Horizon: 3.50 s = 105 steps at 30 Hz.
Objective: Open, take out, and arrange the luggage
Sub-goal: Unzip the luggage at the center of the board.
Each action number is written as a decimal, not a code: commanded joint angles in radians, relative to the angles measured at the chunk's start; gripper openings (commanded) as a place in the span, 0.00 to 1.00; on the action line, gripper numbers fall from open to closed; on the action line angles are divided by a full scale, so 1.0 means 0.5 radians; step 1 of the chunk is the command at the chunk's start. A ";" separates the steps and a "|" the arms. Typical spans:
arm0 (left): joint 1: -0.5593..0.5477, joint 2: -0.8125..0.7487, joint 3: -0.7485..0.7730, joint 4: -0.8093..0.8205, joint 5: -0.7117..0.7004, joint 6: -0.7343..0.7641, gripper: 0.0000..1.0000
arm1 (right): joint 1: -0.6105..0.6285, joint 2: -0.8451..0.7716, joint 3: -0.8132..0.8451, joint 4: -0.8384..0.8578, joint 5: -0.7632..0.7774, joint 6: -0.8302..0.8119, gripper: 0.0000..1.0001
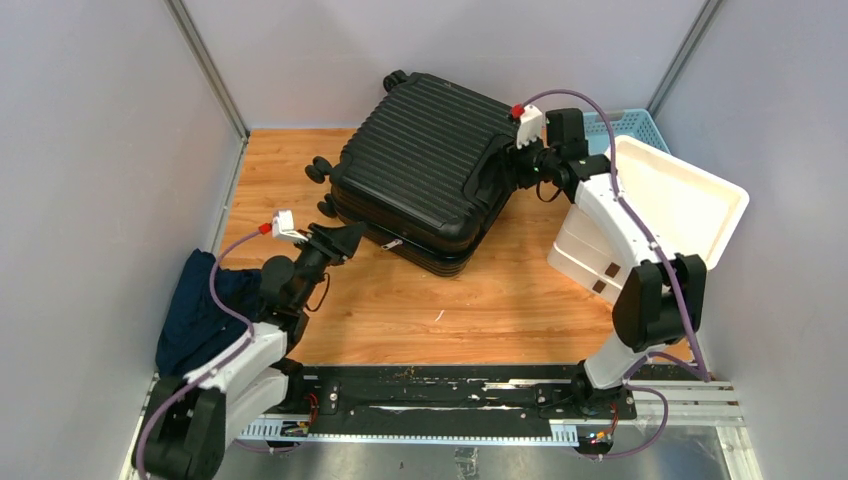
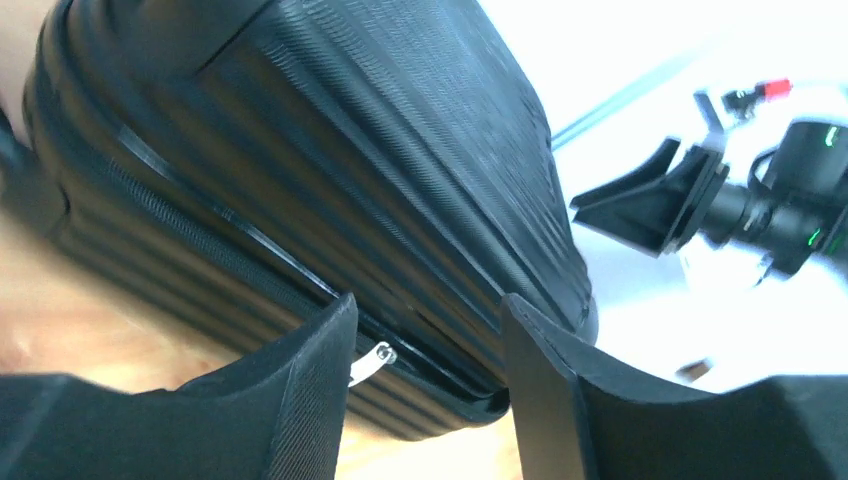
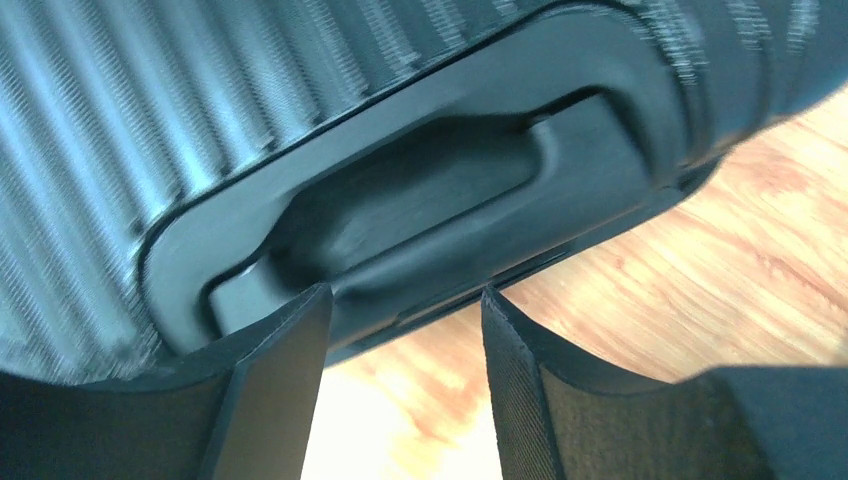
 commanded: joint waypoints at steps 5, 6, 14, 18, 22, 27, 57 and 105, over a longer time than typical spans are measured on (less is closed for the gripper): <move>0.009 -0.270 0.183 -0.462 0.657 0.882 0.80 | -0.042 -0.399 -0.105 -0.350 -0.619 -0.622 0.68; 0.009 -0.232 0.215 -0.465 0.691 0.906 0.82 | -0.042 -0.433 -0.121 -0.350 -0.638 -0.644 0.77; -0.157 -0.103 0.599 -1.063 0.587 1.606 0.96 | -0.088 -0.328 -0.103 -0.322 -0.642 0.074 0.87; -0.288 -0.148 0.779 -1.482 0.330 2.018 0.94 | -0.081 -0.253 -0.069 -0.211 0.067 0.754 0.81; -0.290 -0.127 0.806 -1.559 0.301 2.128 0.90 | -0.060 0.026 0.252 -0.511 0.348 1.019 0.82; -0.290 -0.065 0.810 -1.596 0.330 2.163 0.89 | -0.008 0.287 0.432 -0.586 0.410 1.067 0.82; -0.913 0.422 0.990 -1.447 -0.315 1.673 0.86 | 0.046 0.698 0.891 -0.665 0.792 0.828 0.31; -1.328 1.333 1.591 -1.531 -1.222 1.833 0.00 | 0.047 0.659 0.785 -0.618 0.645 0.826 0.32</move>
